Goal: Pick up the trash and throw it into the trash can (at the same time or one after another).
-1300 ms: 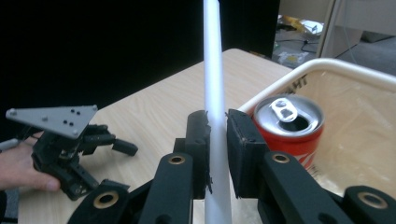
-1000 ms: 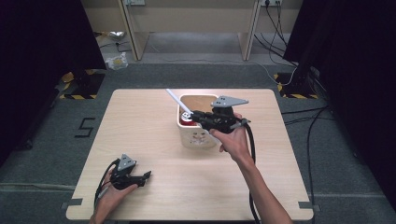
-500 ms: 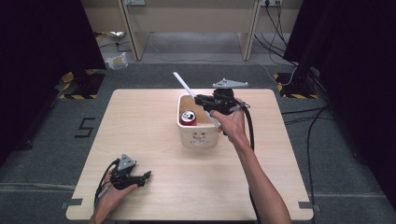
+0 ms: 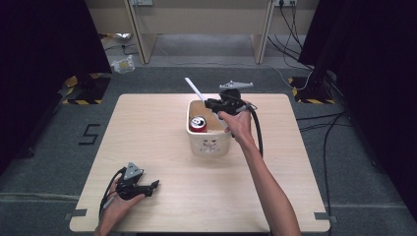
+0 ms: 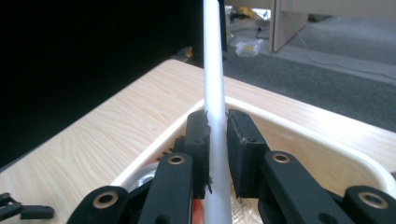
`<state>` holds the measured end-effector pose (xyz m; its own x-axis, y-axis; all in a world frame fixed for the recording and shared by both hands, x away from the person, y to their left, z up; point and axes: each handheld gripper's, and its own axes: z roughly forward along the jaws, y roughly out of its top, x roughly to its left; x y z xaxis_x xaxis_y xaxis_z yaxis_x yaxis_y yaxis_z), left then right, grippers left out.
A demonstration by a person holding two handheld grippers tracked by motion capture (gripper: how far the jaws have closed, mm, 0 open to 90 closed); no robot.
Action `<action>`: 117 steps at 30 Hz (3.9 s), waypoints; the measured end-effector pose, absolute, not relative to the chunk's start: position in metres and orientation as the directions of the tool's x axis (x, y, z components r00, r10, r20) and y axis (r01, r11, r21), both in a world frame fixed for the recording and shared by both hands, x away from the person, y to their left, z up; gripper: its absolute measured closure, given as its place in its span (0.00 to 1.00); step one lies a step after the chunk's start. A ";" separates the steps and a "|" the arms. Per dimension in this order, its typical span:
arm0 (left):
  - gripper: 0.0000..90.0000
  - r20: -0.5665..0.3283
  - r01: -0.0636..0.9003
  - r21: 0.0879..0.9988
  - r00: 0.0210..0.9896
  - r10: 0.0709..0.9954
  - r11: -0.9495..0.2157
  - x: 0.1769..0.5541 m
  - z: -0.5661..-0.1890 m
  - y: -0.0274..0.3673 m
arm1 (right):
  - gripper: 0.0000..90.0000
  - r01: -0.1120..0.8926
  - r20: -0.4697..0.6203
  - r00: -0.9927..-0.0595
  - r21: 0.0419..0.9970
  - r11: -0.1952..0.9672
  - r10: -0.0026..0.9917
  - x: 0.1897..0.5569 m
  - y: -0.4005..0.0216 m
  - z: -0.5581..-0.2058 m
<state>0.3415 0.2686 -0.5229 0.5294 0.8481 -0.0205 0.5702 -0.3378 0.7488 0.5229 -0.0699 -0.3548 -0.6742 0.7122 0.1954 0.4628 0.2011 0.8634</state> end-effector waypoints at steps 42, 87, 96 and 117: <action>0.24 -0.021 0.570 0.751 0.527 0.849 -0.335 0.341 -0.523 0.268 | 0.87 0.542 0.170 -0.660 0.782 0.307 0.731 0.539 -0.059 -0.371; 0.24 -0.022 0.570 0.750 0.528 0.849 -0.335 0.341 -0.523 0.268 | 0.22 0.482 0.078 -0.578 0.836 0.262 0.812 0.495 -0.120 -0.345; 0.24 -0.022 0.569 0.751 0.528 0.849 -0.335 0.341 -0.523 0.268 | 0.22 0.472 0.055 -0.565 0.840 0.268 0.823 0.482 -0.139 -0.347; 0.21 -0.021 0.575 0.748 0.521 0.853 -0.333 0.342 -0.523 0.268 | 0.21 0.454 0.012 -0.560 0.841 0.295 0.828 0.454 -0.167 -0.368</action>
